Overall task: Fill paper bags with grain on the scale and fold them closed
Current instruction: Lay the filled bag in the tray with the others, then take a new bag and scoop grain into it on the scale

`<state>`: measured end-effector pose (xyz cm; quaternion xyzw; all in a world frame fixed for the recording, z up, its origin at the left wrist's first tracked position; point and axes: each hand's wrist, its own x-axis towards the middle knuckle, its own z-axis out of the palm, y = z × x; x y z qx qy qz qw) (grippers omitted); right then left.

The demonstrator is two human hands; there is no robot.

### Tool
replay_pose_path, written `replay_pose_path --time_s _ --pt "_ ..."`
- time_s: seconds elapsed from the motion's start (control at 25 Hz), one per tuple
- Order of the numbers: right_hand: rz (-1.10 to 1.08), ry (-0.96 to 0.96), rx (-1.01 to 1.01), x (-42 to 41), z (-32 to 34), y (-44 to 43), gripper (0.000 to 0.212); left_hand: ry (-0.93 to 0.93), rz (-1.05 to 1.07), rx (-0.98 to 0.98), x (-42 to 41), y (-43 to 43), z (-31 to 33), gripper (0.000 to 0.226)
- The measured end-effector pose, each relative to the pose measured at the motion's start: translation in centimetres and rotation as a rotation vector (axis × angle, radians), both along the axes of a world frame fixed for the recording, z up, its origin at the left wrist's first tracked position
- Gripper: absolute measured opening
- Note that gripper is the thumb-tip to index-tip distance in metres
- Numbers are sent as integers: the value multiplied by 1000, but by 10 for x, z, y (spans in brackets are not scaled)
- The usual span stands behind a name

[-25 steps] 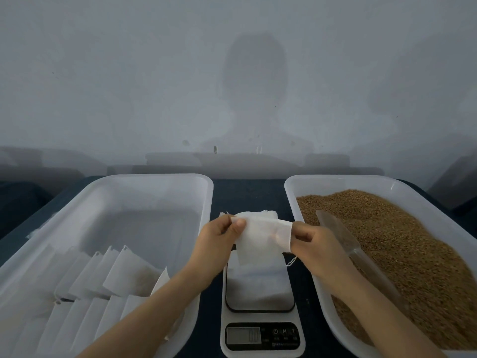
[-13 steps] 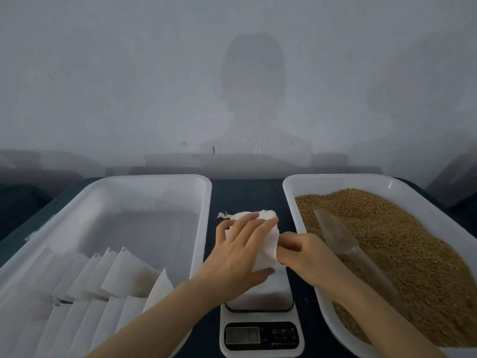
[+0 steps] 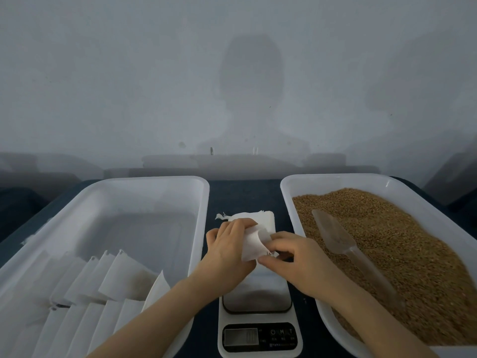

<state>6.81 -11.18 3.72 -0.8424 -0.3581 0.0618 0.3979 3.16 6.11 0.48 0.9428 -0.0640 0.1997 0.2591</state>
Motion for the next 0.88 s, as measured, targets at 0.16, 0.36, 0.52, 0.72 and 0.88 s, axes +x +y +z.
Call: replay_pose_path --time_s 0.16,0.36,0.52,0.72,0.88 --pt "13 -53 37 -1 2 0 21 33 -57 11 -4 -1 3 67" --pt "12 -138 56 0 1 -1 20 193 -44 -151 -7 -4 14 63" --pt "35 -126 50 -2 3 -1 21 302 -31 -259 -6 -3 21 55" --pt "-481 -159 -186 37 15 -40 21 434 -2 -279 -3 1 15 51" --pt "-597 89 -927 61 5 -84 34 466 -26 -282 -2 2 13 51"
